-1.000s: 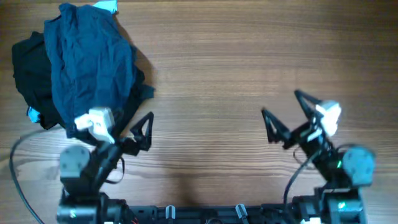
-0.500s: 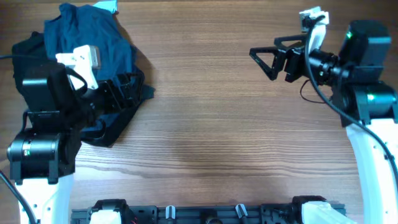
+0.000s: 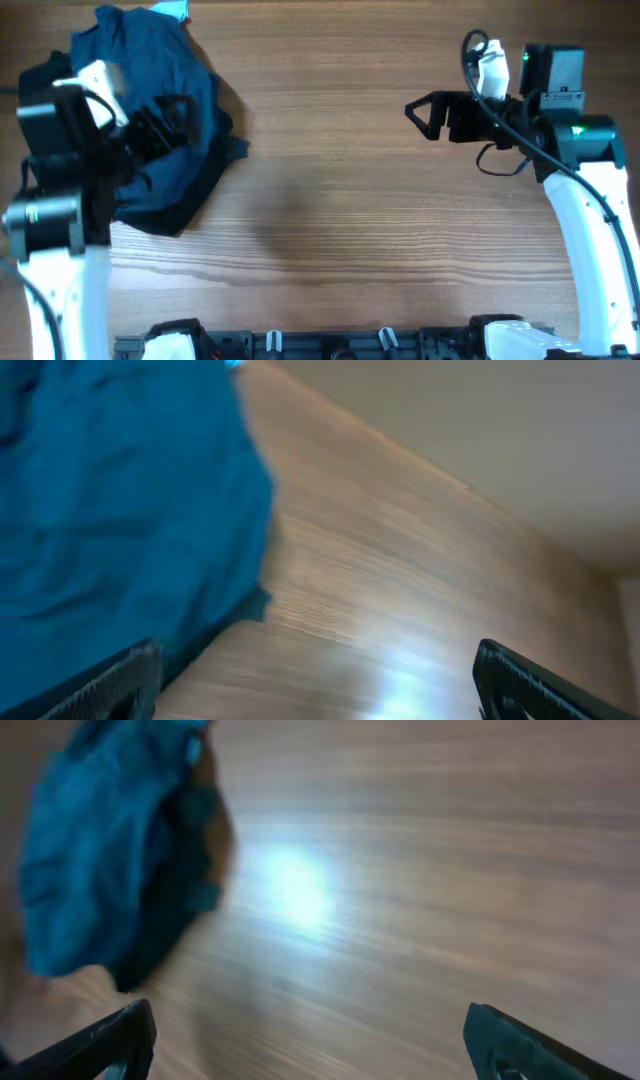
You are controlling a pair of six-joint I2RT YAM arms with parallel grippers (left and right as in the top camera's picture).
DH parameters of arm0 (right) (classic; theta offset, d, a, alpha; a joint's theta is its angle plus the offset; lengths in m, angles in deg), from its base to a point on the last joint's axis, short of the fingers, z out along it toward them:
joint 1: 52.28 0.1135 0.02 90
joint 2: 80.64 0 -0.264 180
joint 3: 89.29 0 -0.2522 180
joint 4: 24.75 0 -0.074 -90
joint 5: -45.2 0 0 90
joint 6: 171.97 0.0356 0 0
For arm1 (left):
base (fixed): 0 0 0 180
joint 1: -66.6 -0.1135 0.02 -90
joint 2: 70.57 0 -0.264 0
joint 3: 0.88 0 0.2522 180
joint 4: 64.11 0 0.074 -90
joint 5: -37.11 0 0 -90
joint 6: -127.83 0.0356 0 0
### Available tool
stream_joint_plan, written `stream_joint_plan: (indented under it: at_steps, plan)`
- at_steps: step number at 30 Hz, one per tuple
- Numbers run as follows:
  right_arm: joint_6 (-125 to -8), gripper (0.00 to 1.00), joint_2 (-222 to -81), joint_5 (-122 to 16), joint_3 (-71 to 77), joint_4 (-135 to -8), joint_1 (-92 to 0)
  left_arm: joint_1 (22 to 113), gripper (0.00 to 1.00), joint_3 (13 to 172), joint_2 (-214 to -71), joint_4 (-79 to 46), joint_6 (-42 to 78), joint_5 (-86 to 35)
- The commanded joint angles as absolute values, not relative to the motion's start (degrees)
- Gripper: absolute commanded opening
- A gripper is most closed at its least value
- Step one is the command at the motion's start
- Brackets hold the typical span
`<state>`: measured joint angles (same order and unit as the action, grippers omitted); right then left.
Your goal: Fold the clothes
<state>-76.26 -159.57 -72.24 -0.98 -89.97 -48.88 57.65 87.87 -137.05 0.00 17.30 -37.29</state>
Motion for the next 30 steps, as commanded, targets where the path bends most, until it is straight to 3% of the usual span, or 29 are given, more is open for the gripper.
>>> stream_joint_plan:
  at_steps: [1,11,20,22,23,24,28,30]
  plan:
    - [-75.6,1.00,-159.6,-59.3,-5.9,-93.5,-44.7,50.7,1.00,91.4,-145.9,-0.4,14.7,-35.5]
    - [-74.4,0.99,-160.3,-57.9,-7.8,-99.2,-42.7,46.8,1.00,94.4,-162.4,-7.2,18.3,-35.3]
    - [-74.3,1.00,-161.5,-57.9,-7.8,-97.7,-42.7,46.9,0.99,94.4,-165.2,-8.3,22.5,-39.7]
    - [-74.2,1.00,-161.8,-57.9,-7.8,-97.1,-42.7,47.5,0.89,94.4,-165.7,-7.8,22.4,-39.5]
    - [-74.0,1.00,-162.0,-57.9,-7.8,-96.5,-42.8,47.8,0.74,94.4,-165.9,-7.5,22.4,-39.1]
    - [-73.9,0.99,-162.1,-57.9,-7.8,-95.8,-42.8,48.8,0.42,94.4,-166.1,-7.0,22.4,-37.7]
    - [-73.9,0.97,-162.1,-57.9,-7.8,-94.5,-42.8,52.6,0.18,94.4,-166.1,-6.2,22.4,-38.8]
    - [-73.9,0.97,-162.1,-57.9,-7.8,-94.6,-42.8,54.7,0.11,94.4,-166.2,-5.5,22.4,-42.1]
